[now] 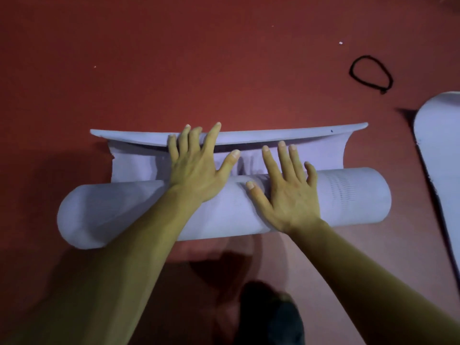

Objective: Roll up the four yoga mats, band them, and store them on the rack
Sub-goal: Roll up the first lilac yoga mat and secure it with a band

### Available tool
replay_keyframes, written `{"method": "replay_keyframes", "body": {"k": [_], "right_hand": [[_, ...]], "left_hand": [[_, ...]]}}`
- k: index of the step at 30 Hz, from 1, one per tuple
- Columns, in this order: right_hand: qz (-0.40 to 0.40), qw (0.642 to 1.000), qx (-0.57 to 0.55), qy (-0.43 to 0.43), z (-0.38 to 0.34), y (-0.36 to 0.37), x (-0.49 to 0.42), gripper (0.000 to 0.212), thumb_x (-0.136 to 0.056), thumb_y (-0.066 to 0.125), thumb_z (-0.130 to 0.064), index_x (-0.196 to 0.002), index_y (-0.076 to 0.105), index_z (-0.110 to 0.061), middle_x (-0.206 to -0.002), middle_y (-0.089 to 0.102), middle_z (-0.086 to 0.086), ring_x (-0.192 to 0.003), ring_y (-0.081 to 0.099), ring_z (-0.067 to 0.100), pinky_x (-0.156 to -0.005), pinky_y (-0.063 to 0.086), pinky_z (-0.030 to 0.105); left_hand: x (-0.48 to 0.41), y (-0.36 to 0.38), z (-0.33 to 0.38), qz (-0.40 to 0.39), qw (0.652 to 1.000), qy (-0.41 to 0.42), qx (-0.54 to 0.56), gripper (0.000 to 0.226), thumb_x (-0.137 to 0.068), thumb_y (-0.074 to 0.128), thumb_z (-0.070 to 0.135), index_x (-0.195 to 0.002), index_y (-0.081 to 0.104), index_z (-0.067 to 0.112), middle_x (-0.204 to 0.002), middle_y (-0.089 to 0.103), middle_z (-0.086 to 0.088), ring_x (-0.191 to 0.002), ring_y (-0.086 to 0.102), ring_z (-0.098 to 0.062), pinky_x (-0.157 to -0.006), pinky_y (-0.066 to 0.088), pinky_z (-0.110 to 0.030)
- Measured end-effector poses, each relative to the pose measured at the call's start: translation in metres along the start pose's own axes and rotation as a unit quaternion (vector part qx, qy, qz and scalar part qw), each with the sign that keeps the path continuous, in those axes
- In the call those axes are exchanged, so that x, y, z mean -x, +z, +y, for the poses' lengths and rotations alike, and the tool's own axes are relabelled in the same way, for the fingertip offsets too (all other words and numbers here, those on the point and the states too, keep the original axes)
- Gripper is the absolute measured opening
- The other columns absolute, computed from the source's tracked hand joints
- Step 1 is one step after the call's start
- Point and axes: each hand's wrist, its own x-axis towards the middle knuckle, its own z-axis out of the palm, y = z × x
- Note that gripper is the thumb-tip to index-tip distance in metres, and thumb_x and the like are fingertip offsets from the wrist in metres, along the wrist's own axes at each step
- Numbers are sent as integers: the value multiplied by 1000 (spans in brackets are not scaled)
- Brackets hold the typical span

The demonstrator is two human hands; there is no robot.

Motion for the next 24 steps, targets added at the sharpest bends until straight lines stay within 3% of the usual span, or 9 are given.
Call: {"method": "replay_keyframes", "body": {"k": [5,10,18,22,24], "right_hand": [[29,999,-11,-16,5,8,-41,81,-95,12,-77,-163,13,-33,-172,4,4,-158,-5,19,-124,1,51],[16,1000,-21,-4,8,7,-73,78,-96,10,-75,-163,7,-36,-172,-1,1,-157,-15,15,-124,-2,50],[49,998,-44,7,6,3,-105,70,-102,22,-64,-162,24,-27,-171,12,4,-158,-2,20,-125,2,52],[112,992,-59,-22,3,-8,-102,66,-104,26,-56,-154,44,-16,-164,35,8,-155,20,26,-123,14,51],[123,990,-74,-8,-1,-8,-87,70,-101,25,-59,-152,46,-15,-162,38,9,-154,23,27,-121,16,51]], "left_hand": [[-34,7,-10,32,999,15,-9,78,-91,13,73,-151,39,29,-129,53,-4,-131,40,-28,-121,11,-53],[-60,2,-8,18,998,15,-55,80,-89,7,70,-148,45,30,-125,57,-2,-124,45,-28,-116,18,-48],[-56,2,-3,7,1000,-9,-8,90,-85,2,79,-155,30,31,-129,55,-4,-128,42,-29,-118,15,-52],[-69,1,-3,-4,1000,-15,-11,91,-84,3,79,-156,27,28,-132,53,-7,-129,41,-31,-118,15,-52],[-75,1,-4,-1,1000,-14,-17,89,-86,7,77,-155,29,27,-131,54,-8,-127,42,-32,-118,17,-52]]}}
